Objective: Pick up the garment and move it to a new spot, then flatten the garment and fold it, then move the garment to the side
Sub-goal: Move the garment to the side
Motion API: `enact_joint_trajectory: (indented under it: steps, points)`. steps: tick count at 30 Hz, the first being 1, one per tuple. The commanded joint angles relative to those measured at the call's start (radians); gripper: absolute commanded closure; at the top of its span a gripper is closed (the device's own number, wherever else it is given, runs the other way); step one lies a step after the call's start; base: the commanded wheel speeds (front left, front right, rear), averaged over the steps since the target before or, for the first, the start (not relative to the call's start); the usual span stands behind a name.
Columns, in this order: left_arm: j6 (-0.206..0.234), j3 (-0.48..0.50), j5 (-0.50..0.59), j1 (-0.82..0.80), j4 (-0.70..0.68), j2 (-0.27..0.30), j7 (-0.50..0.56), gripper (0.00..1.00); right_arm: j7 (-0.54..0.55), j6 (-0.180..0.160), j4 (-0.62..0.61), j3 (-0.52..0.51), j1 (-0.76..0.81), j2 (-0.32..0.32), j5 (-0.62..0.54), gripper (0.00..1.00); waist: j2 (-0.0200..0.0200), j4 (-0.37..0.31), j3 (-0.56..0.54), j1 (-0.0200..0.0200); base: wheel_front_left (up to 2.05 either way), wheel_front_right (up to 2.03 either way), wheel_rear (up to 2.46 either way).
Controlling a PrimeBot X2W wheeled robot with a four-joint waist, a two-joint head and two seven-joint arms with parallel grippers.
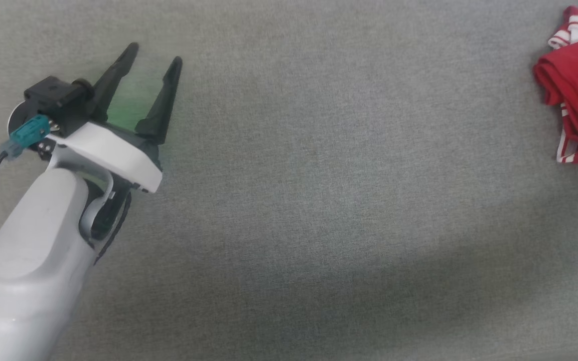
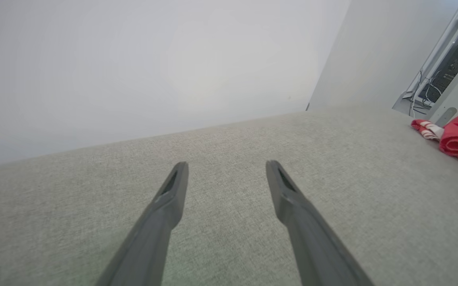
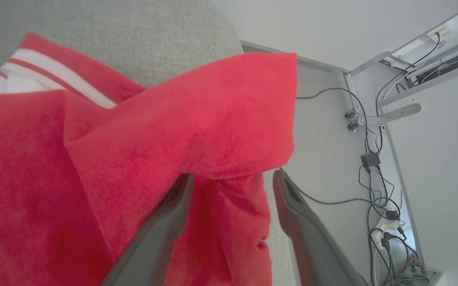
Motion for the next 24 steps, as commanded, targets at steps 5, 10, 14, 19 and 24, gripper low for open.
enact_joint_trajectory:
  steps: [5, 10, 14, 19, 24]
  points:
    - [-0.001, 0.066, 0.007, 0.070, -0.008, -0.012, -0.004, 0.00, -0.036, 0.000, 0.016, -0.031, -0.031, 0.035, 0.004, 0.00, 0.0000, 0.017, -0.070, 0.0001, 0.00, 0.00, 0.00]
    - [-0.001, 0.111, 0.015, 0.129, -0.018, -0.021, -0.004, 0.00, -0.066, 0.000, 0.006, -0.036, -0.028, 0.084, 0.033, 0.00, 0.0000, 0.034, -0.132, 0.0001, 0.00, 0.00, 0.00]
    - [-0.001, 0.149, 0.016, 0.178, -0.029, -0.024, -0.004, 0.00, -0.108, 0.000, -0.013, -0.020, 0.004, 0.130, 0.072, 0.00, 0.0000, 0.056, -0.191, 0.0001, 0.00, 0.00, 0.00]
    - [-0.001, 0.193, 0.023, 0.255, -0.045, -0.018, -0.004, 0.00, -0.153, 0.000, -0.044, 0.031, 0.056, 0.182, 0.141, 0.00, 0.0000, 0.083, -0.257, 0.0001, 0.00, 0.00, 0.00]
    - [-0.001, 0.215, 0.023, 0.336, -0.062, -0.003, -0.004, 0.00, -0.202, 0.000, -0.092, 0.098, 0.143, 0.221, 0.214, 0.00, 0.0000, 0.114, -0.321, 0.0001, 0.00, 0.00, 0.00]
